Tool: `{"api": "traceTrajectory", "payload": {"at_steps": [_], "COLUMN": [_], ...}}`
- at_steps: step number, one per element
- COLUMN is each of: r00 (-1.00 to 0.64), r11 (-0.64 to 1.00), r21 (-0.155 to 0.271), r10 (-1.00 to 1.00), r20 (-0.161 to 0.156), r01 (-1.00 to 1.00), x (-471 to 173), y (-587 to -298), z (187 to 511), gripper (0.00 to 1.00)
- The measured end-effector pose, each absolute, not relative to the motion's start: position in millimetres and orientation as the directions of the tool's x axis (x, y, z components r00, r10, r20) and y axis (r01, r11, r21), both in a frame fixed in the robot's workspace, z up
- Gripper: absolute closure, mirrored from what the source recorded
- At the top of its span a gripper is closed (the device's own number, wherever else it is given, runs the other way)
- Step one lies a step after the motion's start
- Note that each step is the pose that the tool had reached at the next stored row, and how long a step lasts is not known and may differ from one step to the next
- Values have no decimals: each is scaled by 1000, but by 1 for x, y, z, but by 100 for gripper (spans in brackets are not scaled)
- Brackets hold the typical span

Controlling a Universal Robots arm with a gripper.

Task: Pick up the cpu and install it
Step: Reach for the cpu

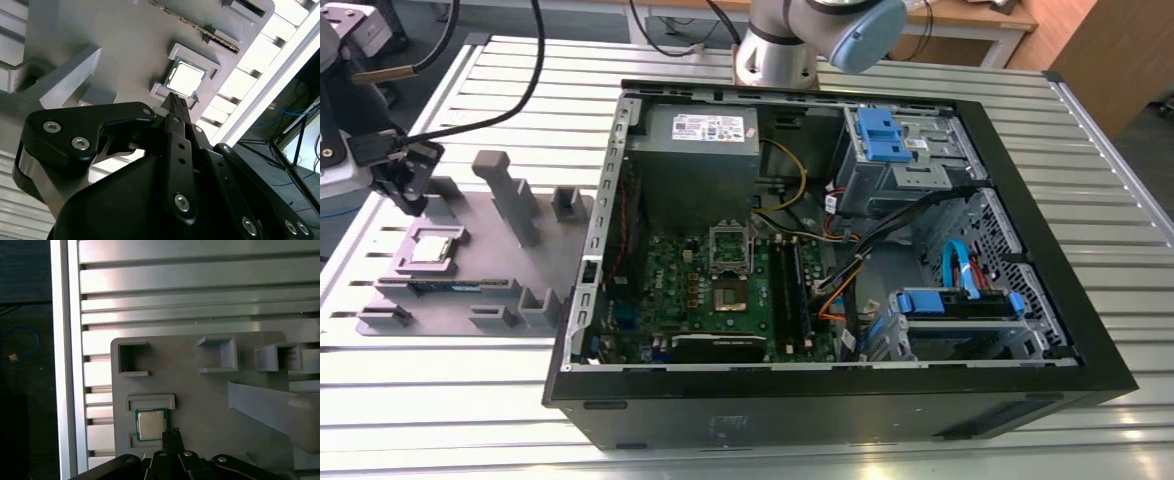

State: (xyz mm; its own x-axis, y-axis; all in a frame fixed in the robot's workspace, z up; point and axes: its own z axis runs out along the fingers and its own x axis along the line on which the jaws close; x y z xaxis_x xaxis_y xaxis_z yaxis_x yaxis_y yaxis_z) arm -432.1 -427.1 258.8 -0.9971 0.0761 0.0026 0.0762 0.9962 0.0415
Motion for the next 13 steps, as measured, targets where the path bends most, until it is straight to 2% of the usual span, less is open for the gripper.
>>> {"api": "traceTrajectory", "payload": {"at_steps": [13], "r00": [-997], "r11": [996], "r21": [44], "r10": [76], "r20": [2], "r01": [76], "x": [-437], "y": [-435], "z": [241], "gripper": [89]}}
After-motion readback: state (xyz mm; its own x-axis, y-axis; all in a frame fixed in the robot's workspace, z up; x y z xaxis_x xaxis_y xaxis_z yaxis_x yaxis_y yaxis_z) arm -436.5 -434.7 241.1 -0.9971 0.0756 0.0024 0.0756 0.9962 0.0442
